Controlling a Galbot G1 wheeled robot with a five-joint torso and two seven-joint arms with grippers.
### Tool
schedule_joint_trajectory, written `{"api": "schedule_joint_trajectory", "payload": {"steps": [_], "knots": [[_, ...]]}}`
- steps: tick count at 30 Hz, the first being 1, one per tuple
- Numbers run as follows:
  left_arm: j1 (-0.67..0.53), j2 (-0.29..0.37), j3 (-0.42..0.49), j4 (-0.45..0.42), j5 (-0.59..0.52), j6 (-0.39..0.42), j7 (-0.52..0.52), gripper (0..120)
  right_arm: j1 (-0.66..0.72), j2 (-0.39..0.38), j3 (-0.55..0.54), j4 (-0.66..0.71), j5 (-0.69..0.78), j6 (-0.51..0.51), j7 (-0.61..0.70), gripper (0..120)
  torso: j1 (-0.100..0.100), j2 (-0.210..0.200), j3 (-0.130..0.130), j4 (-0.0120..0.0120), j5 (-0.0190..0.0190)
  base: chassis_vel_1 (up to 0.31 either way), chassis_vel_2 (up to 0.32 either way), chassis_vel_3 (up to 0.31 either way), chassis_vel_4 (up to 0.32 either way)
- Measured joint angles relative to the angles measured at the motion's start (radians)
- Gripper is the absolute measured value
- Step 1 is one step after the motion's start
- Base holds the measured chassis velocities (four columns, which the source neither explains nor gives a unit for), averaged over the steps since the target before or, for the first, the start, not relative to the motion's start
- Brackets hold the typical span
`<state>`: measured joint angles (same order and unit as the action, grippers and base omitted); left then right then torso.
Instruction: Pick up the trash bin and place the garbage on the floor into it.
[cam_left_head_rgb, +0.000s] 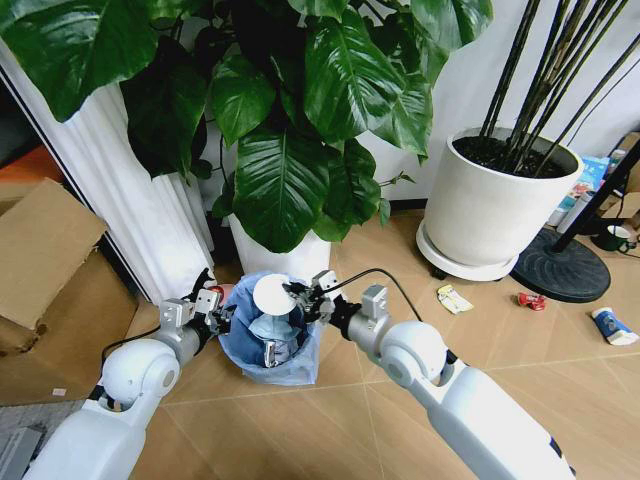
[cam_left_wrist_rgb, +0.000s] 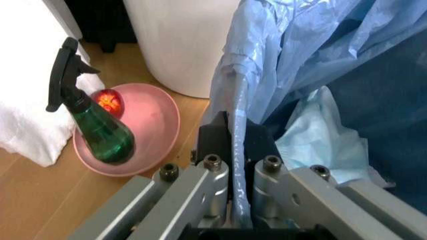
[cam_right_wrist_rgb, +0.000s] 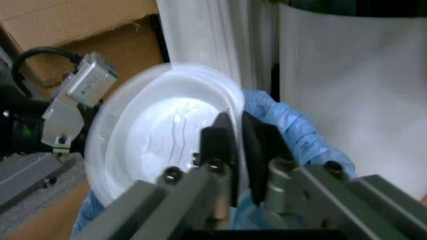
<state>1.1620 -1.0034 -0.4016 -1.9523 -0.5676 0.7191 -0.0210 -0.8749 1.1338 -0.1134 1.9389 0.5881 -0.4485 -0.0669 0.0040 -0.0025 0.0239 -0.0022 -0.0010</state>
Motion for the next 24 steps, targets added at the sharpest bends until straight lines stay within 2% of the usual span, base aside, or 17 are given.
{"api": "schedule_joint_trajectory", "payload": {"steps": [2, 3, 6, 9, 10, 11, 12, 14, 15, 18, 19, 21, 23, 24], "knots": [[0.000, 0.001, -0.003, 0.000, 0.000, 0.000, 0.000, 0, 0.000, 0.001, -0.008, -0.003, -0.003, -0.001, 0.003, 20, 0.000, 0.000, 0.000, -0.0001, 0.0002, 0.000, 0.000, 0.000, 0.000], [0.000, 0.001, -0.003, 0.000, 0.000, 0.000, 0.000, 0, 0.000, 0.001, -0.008, -0.003, -0.003, -0.001, 0.003, 20, 0.000, 0.000, 0.000, -0.0001, 0.0002, 0.000, 0.000, 0.000, 0.000], [0.000, 0.001, -0.005, 0.000, 0.000, 0.000, 0.000, 0, 0.000, 0.006, -0.016, -0.003, -0.004, -0.002, 0.007, 37, 0.000, 0.000, 0.000, -0.0001, 0.0001, 0.000, 0.000, 0.000, 0.000], [0.000, -0.001, -0.005, 0.000, 0.000, 0.000, 0.000, 0, 0.002, 0.010, -0.019, -0.003, -0.004, -0.002, 0.011, 43, 0.000, 0.000, 0.000, 0.0000, 0.0002, 0.000, 0.000, 0.000, 0.000], [0.001, -0.001, -0.006, -0.001, 0.000, 0.000, 0.000, 0, 0.005, 0.013, -0.019, 0.000, -0.004, -0.002, 0.015, 52, 0.000, 0.000, 0.000, -0.0001, 0.0001, 0.000, 0.000, 0.000, 0.000], [0.001, -0.001, -0.006, -0.001, 0.000, 0.000, 0.000, 0, 0.005, 0.013, -0.019, 0.000, -0.004, -0.002, 0.015, 52, 0.000, 0.000, 0.000, -0.0001, 0.0001, 0.000, 0.000, 0.000, 0.000], [0.001, -0.002, -0.006, -0.001, 0.001, -0.001, 0.000, 0, 0.006, 0.015, -0.017, 0.004, -0.004, -0.002, 0.018, 57, 0.000, 0.000, 0.000, -0.0001, 0.0002, 0.000, 0.000, 0.000, 0.000], [0.002, -0.003, -0.007, -0.001, 0.001, -0.001, 0.000, 0, 0.009, 0.017, -0.009, 0.014, -0.002, -0.003, 0.025, 66, 0.000, 0.000, 0.000, -0.0001, 0.0001, 0.000, 0.000, 0.000, 0.000], [0.002, -0.003, -0.007, -0.001, 0.001, -0.001, 0.000, 0, 0.009, 0.017, -0.009, 0.014, -0.002, -0.003, 0.025, 66, 0.000, 0.000, 0.000, -0.0001, 0.0001, 0.000, 0.000, 0.000, 0.000], [0.004, -0.003, -0.008, -0.001, 0.002, -0.002, 0.000, 0, 0.008, 0.015, 0.008, 0.032, 0.004, -0.004, 0.034, 79, 0.000, 0.000, 0.000, -0.0001, 0.0001, 0.000, 0.000, 0.000, 0.000], [0.004, -0.003, -0.008, -0.001, 0.002, -0.002, 0.000, 0, 0.008, 0.015, 0.008, 0.032, 0.004, -0.004, 0.034, 79, 0.000, 0.000, 0.000, -0.0001, 0.0001, 0.000, 0.000, 0.000, 0.000], [0.005, -0.003, -0.010, -0.001, 0.002, -0.003, 0.000, 0, 0.003, 0.010, 0.022, 0.048, 0.008, -0.005, 0.041, 89, 0.000, 0.000, 0.000, -0.0001, 0.0002, 0.000, 0.000, 0.000, 0.000], [0.005, -0.003, -0.010, -0.001, 0.002, -0.003, 0.001, 0, 0.000, 0.008, 0.028, 0.055, 0.011, -0.005, 0.044, 92, 0.000, 0.000, 0.000, -0.0001, 0.0002, 0.000, 0.000, 0.000, 0.000], [0.005, -0.003, -0.014, -0.001, 0.002, -0.004, 0.002, 0, -0.011, -0.005, 0.054, 0.076, 0.013, -0.005, 0.048, 98, 0.000, 0.000, 0.000, -0.0001, 0.0002, 0.000, 0.000, 0.000, 0.000]]}}
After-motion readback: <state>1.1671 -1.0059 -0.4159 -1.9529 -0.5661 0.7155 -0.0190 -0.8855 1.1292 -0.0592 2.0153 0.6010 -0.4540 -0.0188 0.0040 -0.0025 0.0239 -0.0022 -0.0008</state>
